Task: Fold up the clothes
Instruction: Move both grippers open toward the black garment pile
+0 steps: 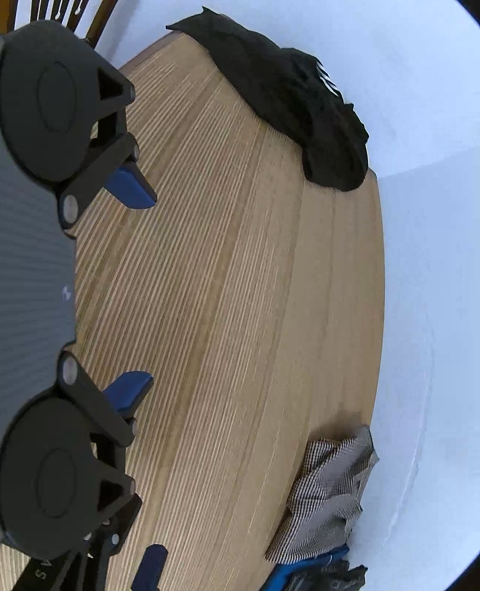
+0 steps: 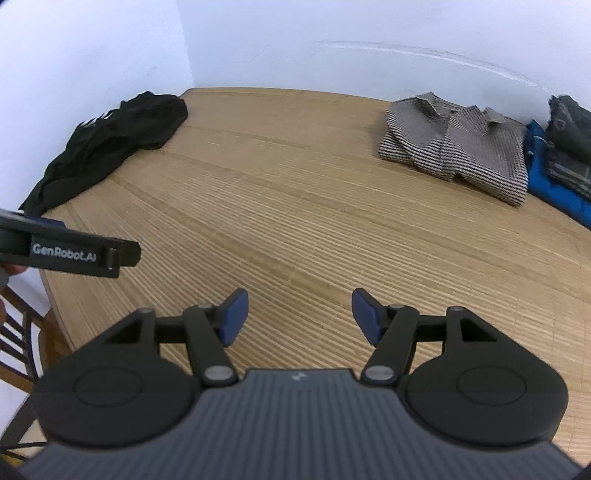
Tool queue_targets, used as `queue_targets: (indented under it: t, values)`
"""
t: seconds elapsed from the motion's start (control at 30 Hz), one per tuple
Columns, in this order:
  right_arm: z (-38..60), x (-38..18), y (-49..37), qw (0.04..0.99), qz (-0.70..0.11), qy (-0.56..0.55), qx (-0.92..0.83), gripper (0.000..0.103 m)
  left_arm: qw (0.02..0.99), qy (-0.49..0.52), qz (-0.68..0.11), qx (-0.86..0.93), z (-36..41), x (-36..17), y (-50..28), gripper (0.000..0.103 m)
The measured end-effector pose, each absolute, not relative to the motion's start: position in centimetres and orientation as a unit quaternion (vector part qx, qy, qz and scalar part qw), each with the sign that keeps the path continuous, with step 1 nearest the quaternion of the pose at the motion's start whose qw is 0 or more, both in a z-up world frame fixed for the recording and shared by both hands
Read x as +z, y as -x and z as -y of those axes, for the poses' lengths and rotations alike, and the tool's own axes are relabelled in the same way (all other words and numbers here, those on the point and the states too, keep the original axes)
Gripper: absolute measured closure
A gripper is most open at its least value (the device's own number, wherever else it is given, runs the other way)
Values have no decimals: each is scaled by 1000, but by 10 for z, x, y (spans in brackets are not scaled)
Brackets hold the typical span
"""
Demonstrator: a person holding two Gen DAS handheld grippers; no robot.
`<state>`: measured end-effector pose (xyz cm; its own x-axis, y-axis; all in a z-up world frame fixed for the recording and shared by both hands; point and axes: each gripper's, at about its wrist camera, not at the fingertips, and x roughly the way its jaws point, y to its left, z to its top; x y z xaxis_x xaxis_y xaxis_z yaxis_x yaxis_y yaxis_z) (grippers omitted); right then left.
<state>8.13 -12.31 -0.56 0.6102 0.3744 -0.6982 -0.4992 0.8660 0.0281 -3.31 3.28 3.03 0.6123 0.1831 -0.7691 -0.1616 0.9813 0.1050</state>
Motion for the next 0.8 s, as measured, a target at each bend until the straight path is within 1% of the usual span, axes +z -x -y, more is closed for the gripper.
queue_targets:
  t: [0.07,0.23,0.47,0.63,0.8]
  values:
    - [107,-10,-82,893,-367,82,246,39,894,-13,-435,103,-39,33,40,7]
    - [85,-16,-92,884,-381,63,263,39,880,-12,-457,129,-51,55,26,7]
    - [94,-12,-98,868,-380,60,313,39,869,-10,-468,161,-69,63,17,7]
    - [97,-14,-102,858,-383,44,339,39,860,-13,-475,184,-107,49,-6,7]
    - [70,-10,-109,851,-389,42,351,39,856,9,-470,213,-163,41,-30,7]
